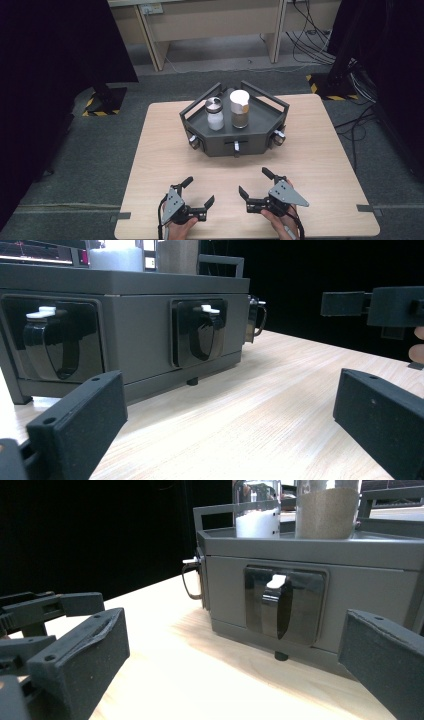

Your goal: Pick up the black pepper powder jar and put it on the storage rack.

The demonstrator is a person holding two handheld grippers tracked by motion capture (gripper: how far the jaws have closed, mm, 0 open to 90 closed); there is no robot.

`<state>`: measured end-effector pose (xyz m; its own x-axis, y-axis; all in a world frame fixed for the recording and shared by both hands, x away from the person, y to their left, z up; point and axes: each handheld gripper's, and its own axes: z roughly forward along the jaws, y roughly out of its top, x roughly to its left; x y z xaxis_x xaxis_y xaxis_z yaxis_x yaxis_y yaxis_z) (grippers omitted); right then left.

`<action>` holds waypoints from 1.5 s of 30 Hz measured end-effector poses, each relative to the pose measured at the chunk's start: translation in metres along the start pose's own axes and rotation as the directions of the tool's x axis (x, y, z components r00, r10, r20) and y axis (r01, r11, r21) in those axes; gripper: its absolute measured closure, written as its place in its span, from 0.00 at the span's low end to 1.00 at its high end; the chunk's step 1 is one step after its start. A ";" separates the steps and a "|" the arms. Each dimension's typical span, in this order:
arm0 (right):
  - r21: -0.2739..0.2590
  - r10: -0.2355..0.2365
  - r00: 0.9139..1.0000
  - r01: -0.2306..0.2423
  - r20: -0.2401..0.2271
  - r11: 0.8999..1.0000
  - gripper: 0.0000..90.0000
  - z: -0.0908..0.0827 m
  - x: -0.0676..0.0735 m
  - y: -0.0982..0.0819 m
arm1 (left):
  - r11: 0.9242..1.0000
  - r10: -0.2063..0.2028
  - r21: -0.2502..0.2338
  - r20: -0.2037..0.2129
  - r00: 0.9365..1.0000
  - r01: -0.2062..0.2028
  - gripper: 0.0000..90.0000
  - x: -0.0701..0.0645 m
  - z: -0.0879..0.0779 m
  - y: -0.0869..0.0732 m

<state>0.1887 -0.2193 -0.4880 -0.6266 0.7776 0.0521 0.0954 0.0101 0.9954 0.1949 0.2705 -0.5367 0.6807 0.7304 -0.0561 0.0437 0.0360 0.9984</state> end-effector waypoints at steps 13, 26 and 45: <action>0.024 -0.009 1.000 0.010 -0.012 1.000 0.00 -0.003 0.002 -0.010 | 1.000 -0.001 -0.004 -0.009 1.000 0.001 0.00 0.001 -0.001 0.001; 0.020 -0.006 1.000 0.006 0.011 1.000 0.00 -0.017 0.000 -0.017 | 1.000 -0.005 -0.003 -0.020 1.000 0.005 0.00 0.003 -0.001 0.000; 0.019 -0.007 1.000 0.007 0.011 1.000 0.00 -0.018 0.000 -0.018 | 1.000 0.000 -0.003 -0.021 1.000 0.000 0.00 0.003 -0.001 0.001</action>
<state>0.1730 -0.2306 -0.5050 -0.6188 0.7843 0.0441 0.1058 0.0276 0.9940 0.1960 0.2736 -0.5361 0.6650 0.7447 -0.0562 0.0414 0.0384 0.9984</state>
